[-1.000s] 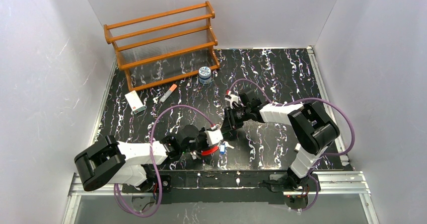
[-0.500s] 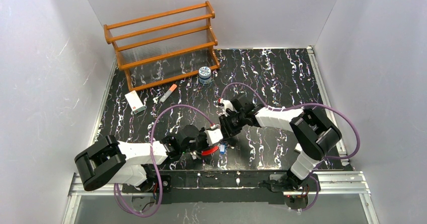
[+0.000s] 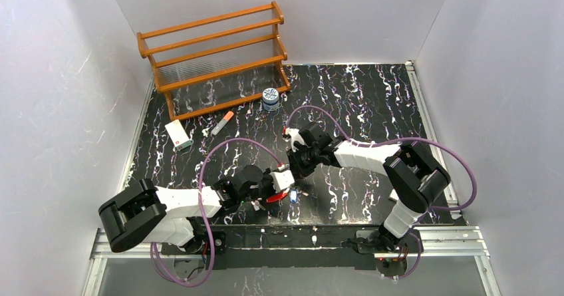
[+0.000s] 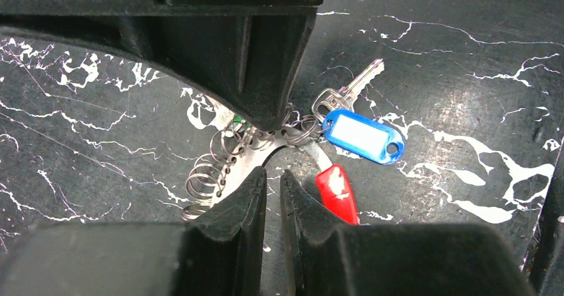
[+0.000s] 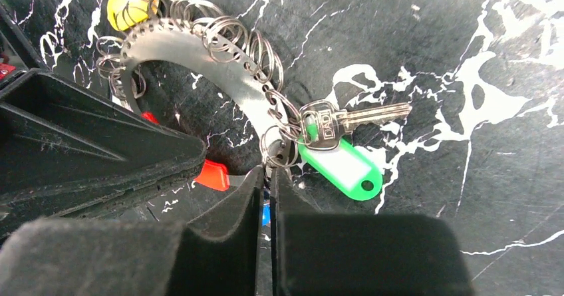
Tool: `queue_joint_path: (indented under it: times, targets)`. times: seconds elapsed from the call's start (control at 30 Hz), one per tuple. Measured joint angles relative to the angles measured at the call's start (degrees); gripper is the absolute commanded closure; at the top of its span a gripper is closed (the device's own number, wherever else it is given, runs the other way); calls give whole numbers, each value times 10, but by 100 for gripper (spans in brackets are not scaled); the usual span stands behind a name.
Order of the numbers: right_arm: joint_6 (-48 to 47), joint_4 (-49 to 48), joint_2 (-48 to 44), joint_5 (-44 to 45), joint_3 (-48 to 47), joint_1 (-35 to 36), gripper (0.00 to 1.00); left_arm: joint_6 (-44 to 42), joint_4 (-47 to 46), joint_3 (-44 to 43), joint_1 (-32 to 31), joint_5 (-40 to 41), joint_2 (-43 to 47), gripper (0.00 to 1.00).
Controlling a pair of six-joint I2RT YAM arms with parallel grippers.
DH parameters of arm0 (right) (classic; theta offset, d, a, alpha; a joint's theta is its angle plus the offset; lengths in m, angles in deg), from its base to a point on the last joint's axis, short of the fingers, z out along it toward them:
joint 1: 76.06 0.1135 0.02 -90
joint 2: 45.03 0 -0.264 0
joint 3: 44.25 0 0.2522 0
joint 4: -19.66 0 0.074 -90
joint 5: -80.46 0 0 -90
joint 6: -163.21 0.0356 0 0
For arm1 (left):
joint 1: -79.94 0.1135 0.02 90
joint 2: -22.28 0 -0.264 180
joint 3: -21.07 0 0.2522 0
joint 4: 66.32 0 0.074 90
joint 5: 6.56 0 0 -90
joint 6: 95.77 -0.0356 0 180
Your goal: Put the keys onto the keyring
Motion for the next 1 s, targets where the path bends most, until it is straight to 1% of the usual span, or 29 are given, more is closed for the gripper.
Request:
queue_joint_path:
  times: [0.1, 0.23, 0.27, 0.33, 0.37, 0.43, 1.0]
  targets:
    - [-5, 0, -2, 9, -2, 1, 99, 0, 0, 0, 0, 1, 0, 87]
    - [-11, 8, -3, 23, -2, 1, 98, 2, 0, 0, 0, 2, 0, 87]
    - [-11, 9, -3, 24, -2, 1, 95, 3, 0, 0, 0, 2, 0, 87]
    - [-12, 14, -5, 28, -2, 1, 83, 5, 0, 2, 0, 3, 0, 87]
    - [-12, 16, -6, 30, -2, 1, 80, 5, 0, 3, 0, 3, 0, 87]
    - [-11, 19, -9, 33, -2, 2, 76, 7, 0, 5, 0, 4, 0, 87]
    - [7, 13, -21, 21, 18, 2, 77, 9, 0, 6, 0, 5, 0, 87]
